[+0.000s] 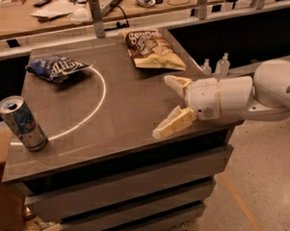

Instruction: Move blue chip bag near brown chip bag

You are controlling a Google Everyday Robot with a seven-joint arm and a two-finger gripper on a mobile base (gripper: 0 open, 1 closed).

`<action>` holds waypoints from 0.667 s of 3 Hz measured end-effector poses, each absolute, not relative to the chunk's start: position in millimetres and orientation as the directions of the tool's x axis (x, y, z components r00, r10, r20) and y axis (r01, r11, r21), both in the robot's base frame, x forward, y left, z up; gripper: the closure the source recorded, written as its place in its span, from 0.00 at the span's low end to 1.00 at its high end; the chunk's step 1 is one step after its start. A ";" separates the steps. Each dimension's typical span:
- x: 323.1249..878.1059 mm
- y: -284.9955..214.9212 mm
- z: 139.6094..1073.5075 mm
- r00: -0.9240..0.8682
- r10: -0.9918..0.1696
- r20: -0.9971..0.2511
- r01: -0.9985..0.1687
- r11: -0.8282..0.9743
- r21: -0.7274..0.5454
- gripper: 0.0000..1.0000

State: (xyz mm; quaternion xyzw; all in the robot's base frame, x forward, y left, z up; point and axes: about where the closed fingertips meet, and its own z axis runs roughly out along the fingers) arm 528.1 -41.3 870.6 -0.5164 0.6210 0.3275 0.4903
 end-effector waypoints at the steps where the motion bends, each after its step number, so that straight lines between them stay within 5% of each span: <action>1: 547.7 -21.2 867.4 0.006 -0.313 -0.950 -0.946 0.305 -0.107 0.00; 2: 568.8 -1.9 869.2 -0.021 -0.349 -0.937 -0.923 0.366 -0.116 0.00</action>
Offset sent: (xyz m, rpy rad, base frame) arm 0.0705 0.0600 0.0017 -0.0895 0.0097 -0.2324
